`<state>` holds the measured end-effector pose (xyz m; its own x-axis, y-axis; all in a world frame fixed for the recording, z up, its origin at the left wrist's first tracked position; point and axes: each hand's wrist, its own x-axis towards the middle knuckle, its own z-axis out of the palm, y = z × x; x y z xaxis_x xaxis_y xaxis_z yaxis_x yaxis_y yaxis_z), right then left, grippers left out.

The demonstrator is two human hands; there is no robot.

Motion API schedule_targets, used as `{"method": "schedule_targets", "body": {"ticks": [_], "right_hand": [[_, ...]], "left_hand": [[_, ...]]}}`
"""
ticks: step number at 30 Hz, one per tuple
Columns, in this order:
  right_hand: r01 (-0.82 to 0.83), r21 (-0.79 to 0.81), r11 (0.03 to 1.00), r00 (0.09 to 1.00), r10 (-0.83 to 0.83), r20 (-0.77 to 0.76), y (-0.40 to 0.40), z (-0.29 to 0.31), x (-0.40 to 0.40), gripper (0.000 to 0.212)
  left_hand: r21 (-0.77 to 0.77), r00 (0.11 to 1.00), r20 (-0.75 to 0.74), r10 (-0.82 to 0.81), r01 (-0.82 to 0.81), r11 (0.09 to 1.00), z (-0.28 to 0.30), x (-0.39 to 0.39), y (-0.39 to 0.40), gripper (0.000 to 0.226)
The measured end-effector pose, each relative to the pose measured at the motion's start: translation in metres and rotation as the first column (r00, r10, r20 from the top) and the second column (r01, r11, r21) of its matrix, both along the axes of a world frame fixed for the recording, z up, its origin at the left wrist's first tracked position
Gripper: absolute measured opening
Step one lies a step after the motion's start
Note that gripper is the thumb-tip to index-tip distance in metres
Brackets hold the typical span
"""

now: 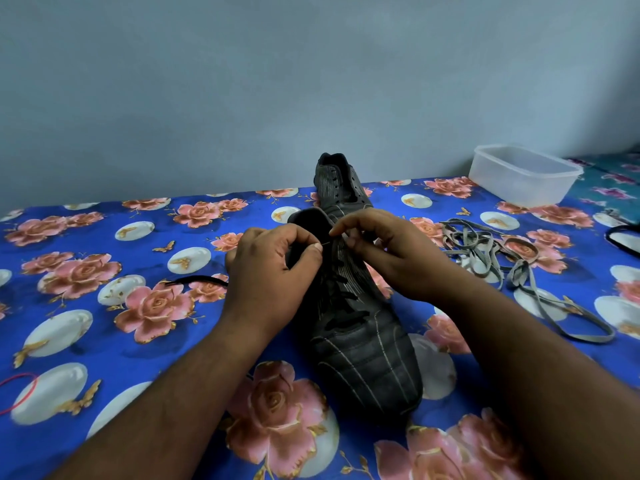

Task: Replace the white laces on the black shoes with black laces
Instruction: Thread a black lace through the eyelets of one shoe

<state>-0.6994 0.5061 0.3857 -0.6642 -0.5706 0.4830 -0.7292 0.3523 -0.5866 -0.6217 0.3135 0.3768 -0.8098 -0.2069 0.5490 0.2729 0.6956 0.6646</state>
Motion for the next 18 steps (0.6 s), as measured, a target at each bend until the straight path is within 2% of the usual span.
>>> {"method": "schedule_targets", "body": {"ticks": [6,11,18], "right_hand": [[-0.032,-0.056,0.998,0.996,0.037,0.082,-0.001,0.000,0.002,0.017],[-0.084,-0.079,0.993,0.983,0.095,0.156,-0.001,-0.002,0.002,0.020],[-0.121,-0.093,0.988,0.969,0.138,0.207,0.000,0.001,0.005,0.025]], "left_hand": [[0.014,0.993,0.106,-0.060,0.059,0.998,-0.003,-0.005,-0.004,0.022],[0.013,0.987,0.118,-0.106,0.106,0.994,-0.005,-0.009,-0.004,0.024],[0.217,0.969,0.129,-0.212,0.181,0.959,-0.013,-0.013,-0.004,0.033]]}}
